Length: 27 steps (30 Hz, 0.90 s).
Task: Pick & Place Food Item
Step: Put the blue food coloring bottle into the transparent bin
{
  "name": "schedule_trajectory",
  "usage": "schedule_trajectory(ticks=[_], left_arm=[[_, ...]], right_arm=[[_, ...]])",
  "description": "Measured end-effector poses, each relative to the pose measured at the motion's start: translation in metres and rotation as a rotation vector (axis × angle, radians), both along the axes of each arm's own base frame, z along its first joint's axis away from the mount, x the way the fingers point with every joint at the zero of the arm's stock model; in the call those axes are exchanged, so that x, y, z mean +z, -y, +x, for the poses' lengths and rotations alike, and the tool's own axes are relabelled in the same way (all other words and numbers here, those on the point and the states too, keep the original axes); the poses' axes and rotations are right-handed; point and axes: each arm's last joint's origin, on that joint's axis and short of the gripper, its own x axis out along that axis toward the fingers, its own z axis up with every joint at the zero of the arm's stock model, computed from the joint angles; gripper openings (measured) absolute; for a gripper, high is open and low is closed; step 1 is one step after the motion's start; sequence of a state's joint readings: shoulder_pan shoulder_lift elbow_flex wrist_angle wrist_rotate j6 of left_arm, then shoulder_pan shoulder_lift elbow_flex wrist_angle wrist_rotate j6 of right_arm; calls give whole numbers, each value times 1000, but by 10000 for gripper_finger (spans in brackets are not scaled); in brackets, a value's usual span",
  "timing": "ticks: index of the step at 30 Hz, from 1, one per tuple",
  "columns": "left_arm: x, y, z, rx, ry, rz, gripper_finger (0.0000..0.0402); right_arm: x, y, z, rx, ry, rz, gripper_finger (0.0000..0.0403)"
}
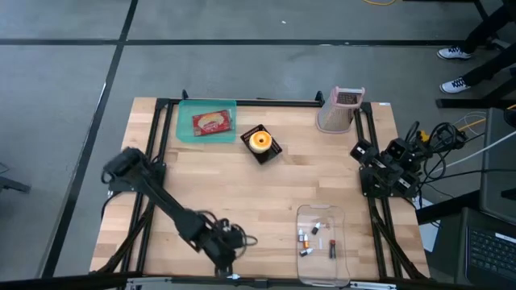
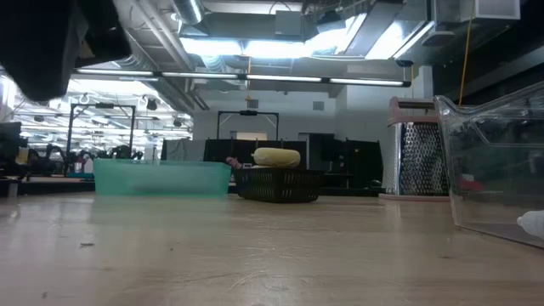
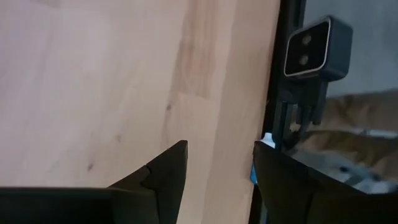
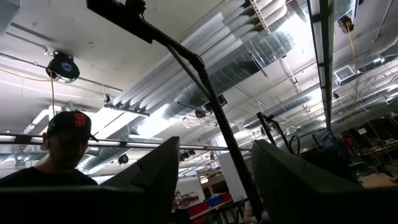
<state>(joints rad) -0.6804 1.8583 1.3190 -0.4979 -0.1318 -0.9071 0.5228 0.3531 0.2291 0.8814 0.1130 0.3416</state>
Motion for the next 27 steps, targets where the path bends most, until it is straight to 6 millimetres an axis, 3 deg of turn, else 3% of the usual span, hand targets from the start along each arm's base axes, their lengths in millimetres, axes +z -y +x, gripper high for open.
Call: schedule_trajectory(ticks=[7, 12, 20, 27], left_arm=[[-8, 26, 21, -125, -80, 134, 178], [-11, 41, 28, -172, -71, 126, 178], [-28, 62, 17, -225, -135, 82, 178], [-29, 71, 10, -205, -145, 62, 178]], right_arm=[[0, 0, 0, 11, -6, 14, 199], [0, 0, 0, 11, -6, 13, 199], [-1, -1, 1, 32, -25, 22, 199], [-2, -1, 1, 47, -24, 5, 199]])
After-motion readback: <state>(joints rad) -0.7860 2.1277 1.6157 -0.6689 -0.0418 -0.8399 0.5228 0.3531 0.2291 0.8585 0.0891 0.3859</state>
